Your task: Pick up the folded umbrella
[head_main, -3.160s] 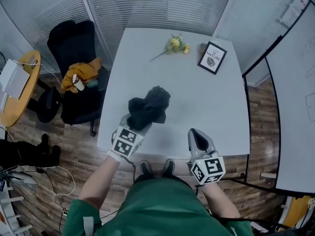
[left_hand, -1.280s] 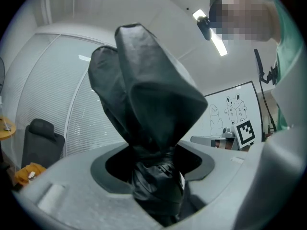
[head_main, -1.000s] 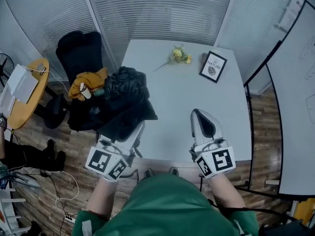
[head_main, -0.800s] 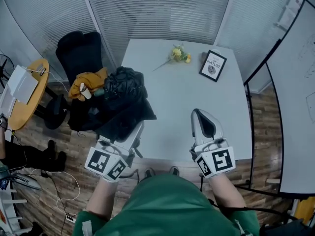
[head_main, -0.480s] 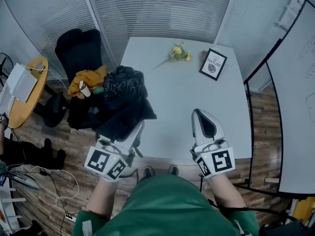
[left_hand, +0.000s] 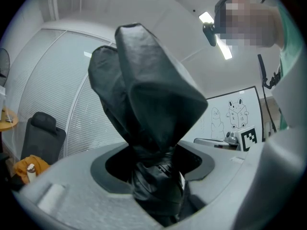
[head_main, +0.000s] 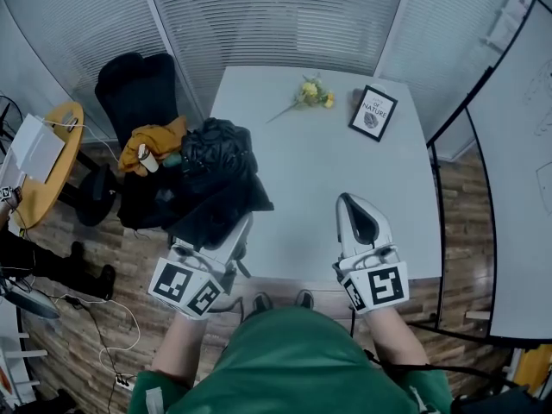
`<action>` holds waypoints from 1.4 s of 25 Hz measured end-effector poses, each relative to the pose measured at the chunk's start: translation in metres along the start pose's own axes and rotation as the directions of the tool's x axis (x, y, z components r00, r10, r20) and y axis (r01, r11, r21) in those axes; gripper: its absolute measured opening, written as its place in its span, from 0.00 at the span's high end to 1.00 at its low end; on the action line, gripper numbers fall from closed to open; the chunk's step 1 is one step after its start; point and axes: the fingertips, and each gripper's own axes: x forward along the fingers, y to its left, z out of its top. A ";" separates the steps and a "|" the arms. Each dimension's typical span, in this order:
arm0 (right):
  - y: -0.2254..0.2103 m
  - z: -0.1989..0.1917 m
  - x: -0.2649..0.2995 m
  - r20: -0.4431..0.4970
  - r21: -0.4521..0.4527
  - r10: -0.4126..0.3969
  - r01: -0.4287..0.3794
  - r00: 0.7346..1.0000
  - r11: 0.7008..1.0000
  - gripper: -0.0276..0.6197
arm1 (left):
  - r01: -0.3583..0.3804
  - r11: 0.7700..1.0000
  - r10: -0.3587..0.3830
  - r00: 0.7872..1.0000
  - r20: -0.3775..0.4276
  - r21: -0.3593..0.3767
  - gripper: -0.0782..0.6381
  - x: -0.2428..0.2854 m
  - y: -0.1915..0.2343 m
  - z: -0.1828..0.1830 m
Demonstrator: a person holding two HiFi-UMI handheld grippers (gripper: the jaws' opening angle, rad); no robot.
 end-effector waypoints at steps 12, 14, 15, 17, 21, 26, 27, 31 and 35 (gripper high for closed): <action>0.000 -0.002 0.001 -0.007 0.003 -0.002 0.002 1.000 1.000 0.95 | 0.013 1.000 -0.013 1.000 -0.003 -0.012 0.51 0.000 0.000 0.000; -0.001 -0.002 0.001 -0.006 0.006 -0.003 0.003 1.000 1.000 0.95 | 0.014 1.000 -0.015 1.000 -0.005 -0.013 0.51 0.000 0.000 0.000; -0.001 -0.002 0.002 -0.006 0.006 -0.004 0.004 1.000 1.000 0.95 | 0.015 1.000 -0.015 1.000 -0.006 -0.013 0.51 0.000 0.000 -0.001; -0.001 -0.003 0.002 -0.007 0.008 -0.004 0.004 1.000 1.000 0.95 | 0.016 1.000 -0.017 1.000 -0.009 -0.010 0.51 -0.001 0.000 -0.002; -0.004 -0.006 0.002 -0.018 0.032 -0.008 0.008 1.000 0.999 0.95 | 0.016 1.000 -0.016 1.000 -0.008 -0.008 0.51 -0.002 0.001 -0.002; -0.005 -0.007 0.002 -0.018 0.032 -0.006 0.007 1.000 0.999 0.95 | 0.015 1.000 -0.015 1.000 -0.008 -0.009 0.51 0.000 0.001 -0.002; -0.004 -0.006 0.003 -0.017 0.031 -0.007 0.007 1.000 0.999 0.95 | 0.017 1.000 -0.017 1.000 -0.008 -0.008 0.51 0.000 0.001 -0.002; -0.003 -0.007 0.003 -0.017 0.035 -0.011 0.012 1.000 0.999 0.95 | 0.029 0.999 -0.029 1.000 -0.010 -0.017 0.51 -0.001 0.001 -0.002; -0.003 -0.008 0.002 -0.022 0.042 -0.012 0.013 1.000 0.999 0.95 | 0.037 0.999 -0.037 0.999 -0.010 -0.023 0.51 -0.001 0.000 -0.002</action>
